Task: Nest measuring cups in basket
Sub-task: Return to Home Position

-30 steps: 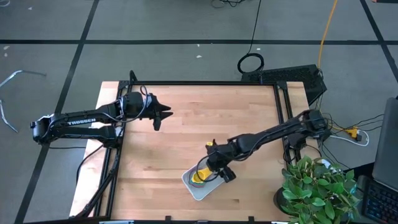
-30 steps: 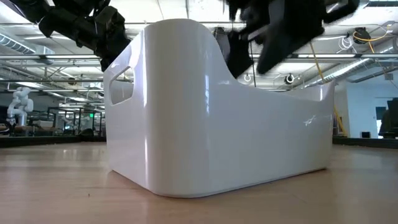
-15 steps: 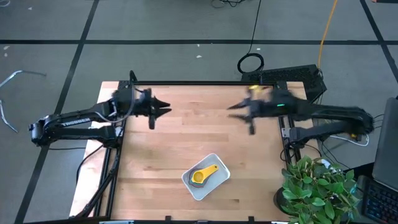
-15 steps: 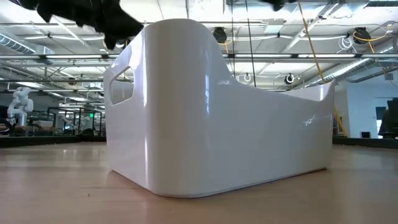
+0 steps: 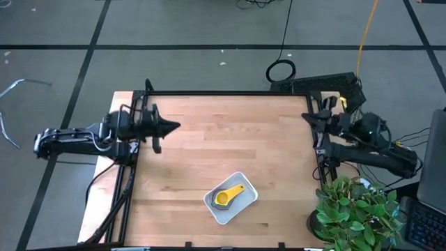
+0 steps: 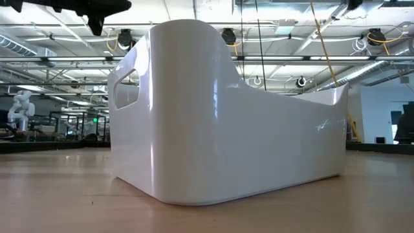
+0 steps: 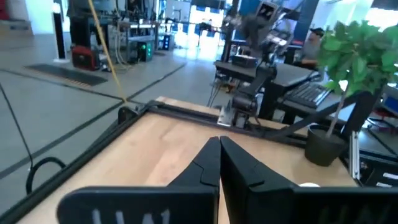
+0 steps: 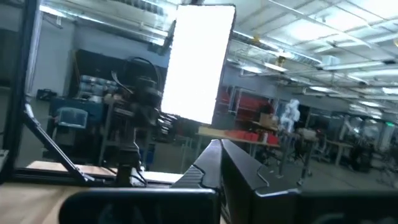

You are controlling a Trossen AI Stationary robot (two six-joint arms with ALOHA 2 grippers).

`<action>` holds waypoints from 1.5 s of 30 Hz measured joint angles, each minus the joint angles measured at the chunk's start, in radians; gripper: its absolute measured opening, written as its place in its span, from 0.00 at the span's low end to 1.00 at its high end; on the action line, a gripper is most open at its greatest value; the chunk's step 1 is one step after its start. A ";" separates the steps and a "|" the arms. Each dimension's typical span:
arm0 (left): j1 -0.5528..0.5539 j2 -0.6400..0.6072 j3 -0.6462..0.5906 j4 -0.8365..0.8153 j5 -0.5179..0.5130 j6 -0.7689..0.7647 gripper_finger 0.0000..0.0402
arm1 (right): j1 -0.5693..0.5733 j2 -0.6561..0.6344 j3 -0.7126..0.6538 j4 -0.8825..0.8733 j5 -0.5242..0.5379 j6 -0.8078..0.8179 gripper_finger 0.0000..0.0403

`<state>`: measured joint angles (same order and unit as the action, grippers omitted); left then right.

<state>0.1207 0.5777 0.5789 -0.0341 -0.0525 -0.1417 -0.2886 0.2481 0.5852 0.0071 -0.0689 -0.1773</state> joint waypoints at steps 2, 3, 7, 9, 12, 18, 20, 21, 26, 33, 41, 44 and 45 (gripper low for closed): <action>-0.069 0.006 -0.039 0.059 -0.061 0.019 0.01 | 0.000 -0.045 -0.067 0.022 0.016 0.009 0.00; -0.098 0.006 -0.061 0.086 -0.087 0.033 0.01 | 0.000 -0.063 -0.101 0.040 0.016 0.013 0.00; -0.181 -0.004 -0.154 0.156 -0.140 0.071 0.00 | 0.000 -0.104 -0.227 0.105 0.018 0.022 0.00; -0.202 -0.043 -0.184 0.142 -0.159 0.072 0.00 | 0.000 -0.116 -0.267 0.122 0.016 0.022 0.00; -0.215 -0.153 -0.202 0.063 -0.185 0.069 0.00 | 0.000 -0.139 -0.288 0.127 0.016 0.027 0.00; -0.216 -0.405 -0.266 0.014 -0.186 0.115 0.00 | 0.000 -0.206 -0.285 0.085 0.014 0.010 0.00; -0.216 -0.462 -0.314 0.012 -0.186 0.113 0.00 | 0.000 -0.231 -0.285 0.044 0.014 0.009 0.00; -0.216 -0.486 -0.339 0.019 -0.186 0.107 0.00 | 0.000 -0.243 -0.289 0.027 0.012 0.009 0.00; -0.216 -0.556 -0.465 0.090 -0.185 0.082 0.00 | 0.000 -0.243 -0.326 0.018 -0.019 0.009 0.00; -0.216 -0.571 -0.570 0.162 -0.173 0.042 0.00 | 0.000 -0.246 -0.418 0.062 -0.014 0.005 0.00; -0.216 -0.571 -0.570 0.157 -0.132 0.065 0.03 | 0.000 -0.246 -0.535 0.204 -0.014 0.007 0.00; -0.216 -0.571 -0.570 0.157 -0.132 0.065 0.04 | 0.000 -0.247 -0.566 0.234 -0.012 0.008 0.00; -0.216 -0.571 -0.570 0.157 -0.132 0.066 0.05 | 0.000 -0.247 -0.565 0.229 -0.012 0.008 0.00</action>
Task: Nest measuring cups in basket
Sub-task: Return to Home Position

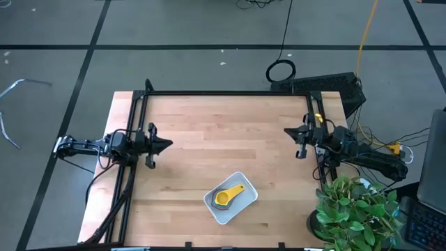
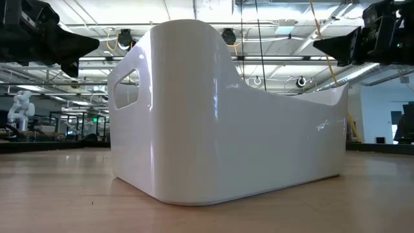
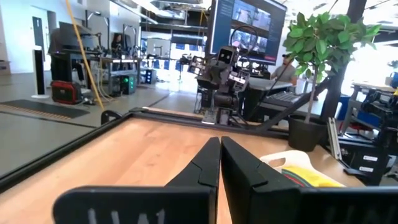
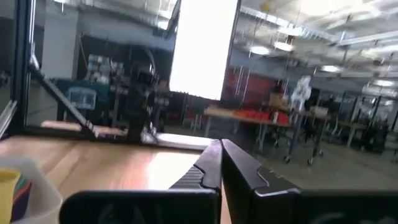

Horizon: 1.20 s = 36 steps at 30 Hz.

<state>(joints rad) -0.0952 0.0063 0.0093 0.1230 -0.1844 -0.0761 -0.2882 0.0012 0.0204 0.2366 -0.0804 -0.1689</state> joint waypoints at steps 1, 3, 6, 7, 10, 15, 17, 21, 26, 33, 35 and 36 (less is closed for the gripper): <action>0.000 0.000 0.000 0.000 0.000 0.000 0.05 | 0.000 0.001 0.000 -0.012 0.000 0.001 0.00; 0.000 0.000 0.000 0.000 0.000 0.000 0.04 | 0.000 0.001 -0.001 0.004 0.001 0.011 0.00; 0.000 0.000 0.000 0.001 0.000 0.000 0.03 | 0.000 0.000 -0.001 0.046 0.003 0.017 0.00; 0.000 0.000 0.000 0.001 0.000 0.000 0.02 | 0.000 0.000 -0.001 0.043 0.003 0.011 0.00; 0.000 0.000 0.000 0.001 0.000 0.001 0.01 | 0.000 0.001 -0.002 0.039 0.002 0.000 0.00; 0.000 0.000 0.000 0.001 0.000 0.001 0.03 | 0.000 0.003 -0.003 0.039 0.002 0.000 0.00; 0.000 0.000 0.000 0.001 0.000 0.001 0.06 | 0.000 0.003 -0.003 0.039 0.002 0.000 0.00; 0.000 0.000 0.000 0.001 0.000 0.001 0.10 | 0.000 0.003 -0.004 0.039 0.002 0.000 0.00; 0.000 0.000 0.000 0.001 0.000 0.003 0.11 | 0.000 0.003 -0.004 0.039 0.002 0.000 0.00; 0.000 0.000 0.000 0.001 0.000 0.002 0.11 | 0.000 0.003 -0.005 0.039 0.001 0.000 0.00; 0.000 0.000 0.000 0.001 0.000 0.002 0.11 | 0.000 0.003 -0.005 0.039 0.001 0.000 0.00; 0.000 0.000 0.000 0.001 0.000 0.002 0.11 | 0.000 0.003 -0.005 0.039 0.001 0.000 0.00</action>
